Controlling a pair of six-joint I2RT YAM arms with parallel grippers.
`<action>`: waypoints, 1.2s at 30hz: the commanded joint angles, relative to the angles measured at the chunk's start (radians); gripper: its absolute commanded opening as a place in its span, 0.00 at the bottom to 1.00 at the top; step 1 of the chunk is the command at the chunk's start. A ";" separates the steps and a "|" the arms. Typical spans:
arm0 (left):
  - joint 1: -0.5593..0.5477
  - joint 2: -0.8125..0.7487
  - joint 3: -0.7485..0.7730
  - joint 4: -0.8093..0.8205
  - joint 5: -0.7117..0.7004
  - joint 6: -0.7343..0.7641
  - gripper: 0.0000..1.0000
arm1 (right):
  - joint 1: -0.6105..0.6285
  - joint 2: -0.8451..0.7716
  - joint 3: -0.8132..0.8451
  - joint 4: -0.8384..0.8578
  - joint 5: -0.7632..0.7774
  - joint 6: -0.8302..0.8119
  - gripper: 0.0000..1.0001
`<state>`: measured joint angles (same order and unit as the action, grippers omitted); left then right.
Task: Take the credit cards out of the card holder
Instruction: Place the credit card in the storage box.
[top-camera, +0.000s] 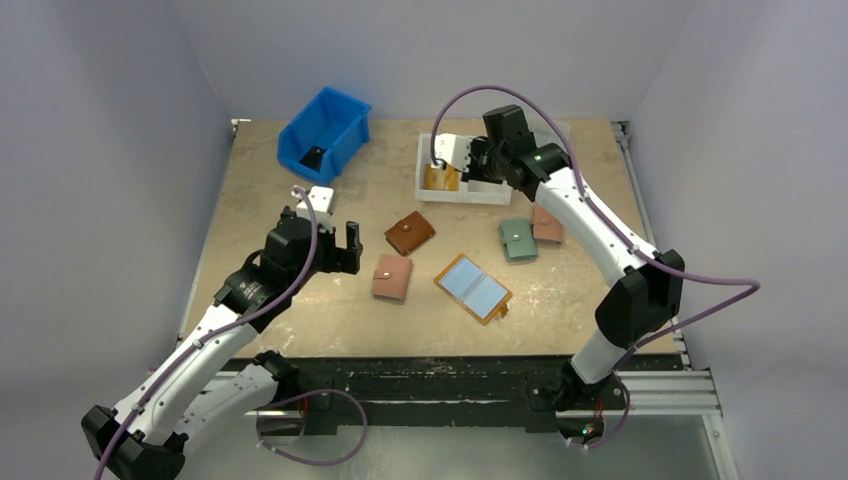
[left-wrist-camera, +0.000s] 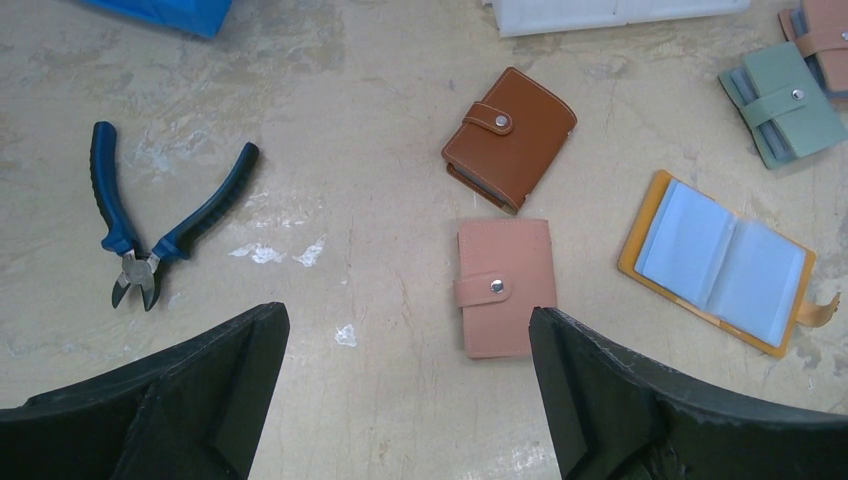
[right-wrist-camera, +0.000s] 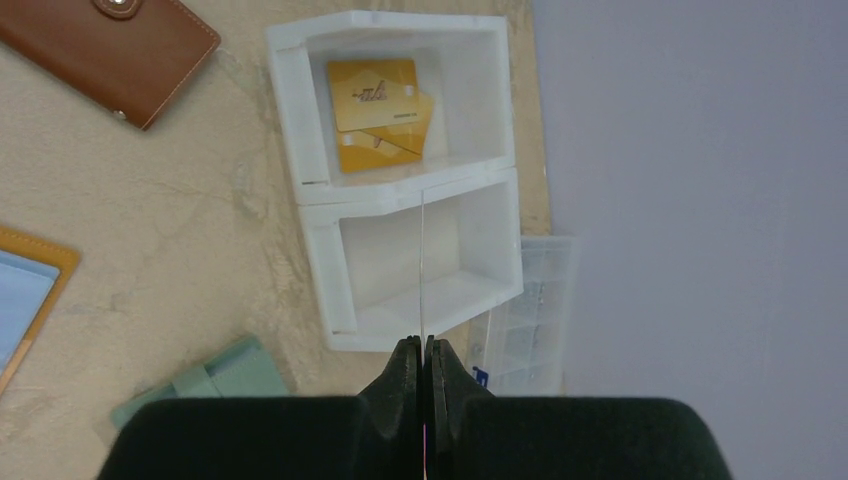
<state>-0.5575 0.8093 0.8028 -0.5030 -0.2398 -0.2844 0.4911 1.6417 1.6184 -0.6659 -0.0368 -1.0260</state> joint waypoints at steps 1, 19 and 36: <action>0.012 -0.019 -0.009 0.014 -0.009 0.008 0.99 | 0.017 0.029 0.075 0.052 0.053 -0.004 0.00; 0.025 -0.027 -0.011 0.015 0.000 0.010 0.99 | 0.084 0.263 0.199 0.158 0.198 0.017 0.00; 0.037 -0.021 -0.014 0.019 0.008 0.009 0.99 | 0.118 0.500 0.278 0.354 0.394 0.047 0.00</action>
<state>-0.5297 0.7937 0.7921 -0.5030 -0.2382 -0.2844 0.6041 2.1262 1.8568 -0.4255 0.2543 -0.9874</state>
